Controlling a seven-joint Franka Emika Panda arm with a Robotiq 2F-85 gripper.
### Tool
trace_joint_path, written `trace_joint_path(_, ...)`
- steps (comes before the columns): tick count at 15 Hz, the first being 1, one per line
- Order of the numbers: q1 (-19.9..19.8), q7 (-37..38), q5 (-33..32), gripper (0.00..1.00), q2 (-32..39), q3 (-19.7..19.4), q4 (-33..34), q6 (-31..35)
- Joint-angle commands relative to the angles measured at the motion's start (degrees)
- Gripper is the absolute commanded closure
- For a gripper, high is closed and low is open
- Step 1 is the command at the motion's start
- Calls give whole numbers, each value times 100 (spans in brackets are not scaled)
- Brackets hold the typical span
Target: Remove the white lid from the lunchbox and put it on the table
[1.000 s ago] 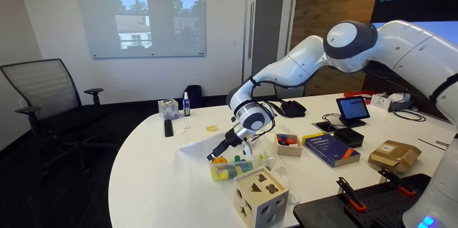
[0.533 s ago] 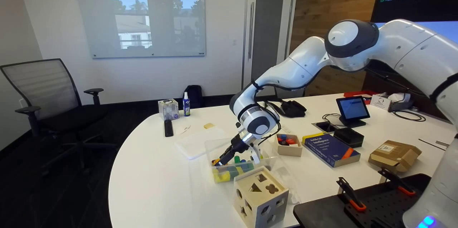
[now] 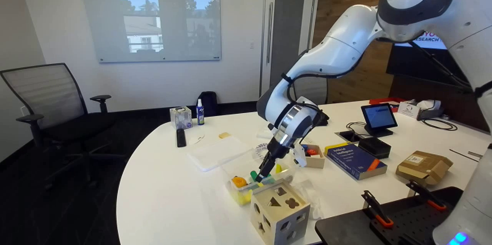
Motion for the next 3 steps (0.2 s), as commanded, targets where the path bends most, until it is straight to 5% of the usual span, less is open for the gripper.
trace_joint_path(1,1027,1532,-937,0,-1298,-945,-1457,-150)
trace_joint_path(3,1715,2392,-1763,0,-1828,-1695,-2145,-310)
